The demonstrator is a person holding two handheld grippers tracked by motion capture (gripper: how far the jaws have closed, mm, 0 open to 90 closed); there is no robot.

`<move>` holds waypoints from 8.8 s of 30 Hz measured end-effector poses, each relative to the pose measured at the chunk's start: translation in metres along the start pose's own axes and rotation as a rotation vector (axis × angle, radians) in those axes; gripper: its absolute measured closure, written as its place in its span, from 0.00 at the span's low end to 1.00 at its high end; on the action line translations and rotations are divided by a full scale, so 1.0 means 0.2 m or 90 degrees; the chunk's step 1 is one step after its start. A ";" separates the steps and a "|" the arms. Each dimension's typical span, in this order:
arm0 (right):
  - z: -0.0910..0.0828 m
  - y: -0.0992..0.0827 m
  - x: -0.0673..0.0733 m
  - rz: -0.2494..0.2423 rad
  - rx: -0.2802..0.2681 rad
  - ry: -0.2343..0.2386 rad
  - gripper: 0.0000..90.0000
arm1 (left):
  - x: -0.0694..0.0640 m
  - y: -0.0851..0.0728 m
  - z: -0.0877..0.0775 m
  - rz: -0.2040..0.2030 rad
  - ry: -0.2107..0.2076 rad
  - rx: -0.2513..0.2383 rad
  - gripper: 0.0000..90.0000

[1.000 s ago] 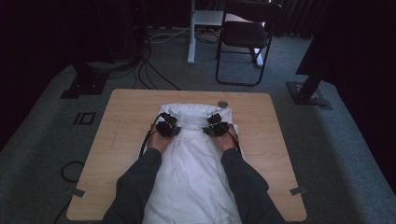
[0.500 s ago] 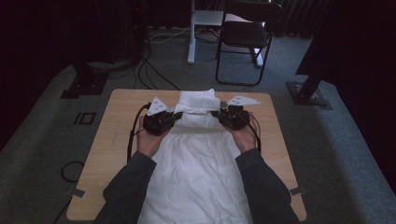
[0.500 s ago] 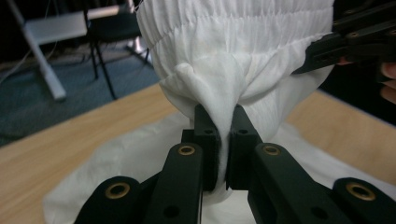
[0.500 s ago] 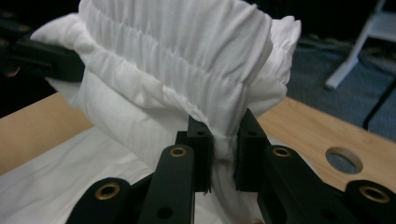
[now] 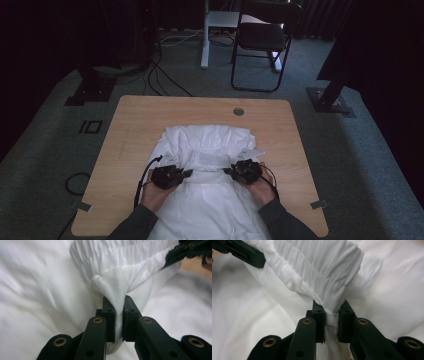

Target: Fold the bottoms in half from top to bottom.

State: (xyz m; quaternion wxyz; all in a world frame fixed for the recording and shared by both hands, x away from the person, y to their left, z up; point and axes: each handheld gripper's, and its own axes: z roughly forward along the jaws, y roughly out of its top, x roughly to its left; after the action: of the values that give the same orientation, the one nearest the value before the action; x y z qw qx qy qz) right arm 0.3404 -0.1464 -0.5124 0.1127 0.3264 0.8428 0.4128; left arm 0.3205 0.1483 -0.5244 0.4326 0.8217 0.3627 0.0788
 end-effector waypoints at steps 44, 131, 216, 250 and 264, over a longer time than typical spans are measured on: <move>0.04 -0.01 -0.29 0.090 0.010 -0.036 0.76 | -0.04 -0.03 0.12 0.044 -0.041 0.052 0.91; 0.21 0.09 -0.75 0.230 -0.004 -0.173 0.23 | 0.77 0.25 0.23 -0.175 0.296 0.015 0.17; -0.17 -0.37 -0.27 0.094 0.034 -0.038 0.93 | 0.24 -0.03 -0.04 0.013 0.159 0.129 0.96; -0.11 -0.03 -0.58 0.183 -0.084 -0.140 0.93 | 0.51 0.20 -0.11 -0.191 0.103 -0.172 0.97; -0.55 0.02 -0.36 0.076 -0.208 -0.111 0.93 | 0.33 0.17 -0.47 -0.158 0.028 -0.248 0.96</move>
State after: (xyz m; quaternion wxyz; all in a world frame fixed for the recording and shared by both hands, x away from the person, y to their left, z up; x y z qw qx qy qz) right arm 0.3459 -0.2593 -0.4448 0.2122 0.3874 0.7309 0.5203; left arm 0.3442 0.2419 -0.4532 0.5814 0.6699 0.4481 0.1114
